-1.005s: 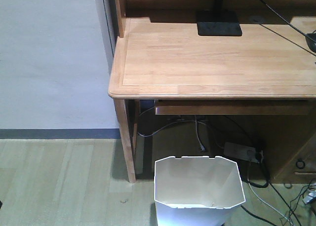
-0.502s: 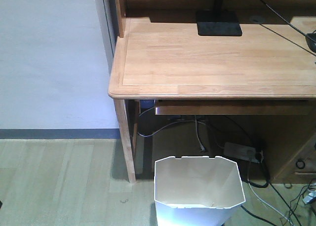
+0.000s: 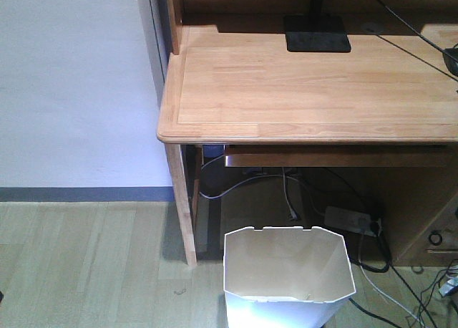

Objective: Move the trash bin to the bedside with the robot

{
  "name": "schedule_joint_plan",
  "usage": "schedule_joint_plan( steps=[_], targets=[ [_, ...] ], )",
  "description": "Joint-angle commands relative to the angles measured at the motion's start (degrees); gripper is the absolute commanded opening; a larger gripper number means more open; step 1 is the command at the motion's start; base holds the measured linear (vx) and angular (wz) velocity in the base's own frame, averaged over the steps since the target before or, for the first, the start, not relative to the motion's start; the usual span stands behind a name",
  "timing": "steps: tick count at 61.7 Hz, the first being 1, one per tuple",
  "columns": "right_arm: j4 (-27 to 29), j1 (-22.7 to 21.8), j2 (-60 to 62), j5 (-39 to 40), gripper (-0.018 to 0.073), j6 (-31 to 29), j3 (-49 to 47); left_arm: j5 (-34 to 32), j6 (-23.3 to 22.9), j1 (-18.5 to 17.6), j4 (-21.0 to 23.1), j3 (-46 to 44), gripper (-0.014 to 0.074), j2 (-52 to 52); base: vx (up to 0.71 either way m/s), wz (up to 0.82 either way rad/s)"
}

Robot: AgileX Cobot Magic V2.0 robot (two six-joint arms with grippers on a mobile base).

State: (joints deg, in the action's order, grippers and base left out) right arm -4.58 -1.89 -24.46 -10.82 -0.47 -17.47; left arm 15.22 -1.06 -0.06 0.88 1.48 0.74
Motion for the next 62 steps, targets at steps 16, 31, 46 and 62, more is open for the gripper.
schedule_joint_plan(
  steps=[16,31,46,62],
  targets=[
    [-0.10,-0.26,-0.61,4.60,0.0450,-0.46,-2.00,-3.98,-0.25,-0.11,0.15,1.07,-0.0006,0.82,0.00,0.00],
    [1.77,-0.26,-0.71,4.71,0.0445,3.41,-2.00,-3.98,-0.25,-0.11,0.15,1.07,-0.0006,0.82,0.00,0.00],
    [2.82,-0.26,-7.97,-1.45,0.0445,3.57,-5.80,-3.98,-0.25,-0.11,0.15,1.07,-0.0006,0.82,0.00,0.00],
    [4.58,-0.26,-22.68,-14.15,0.0445,2.15,-15.58,-3.98,-0.25,-0.11,0.15,1.07,-0.0006,0.82,0.00,0.00]
  ],
)
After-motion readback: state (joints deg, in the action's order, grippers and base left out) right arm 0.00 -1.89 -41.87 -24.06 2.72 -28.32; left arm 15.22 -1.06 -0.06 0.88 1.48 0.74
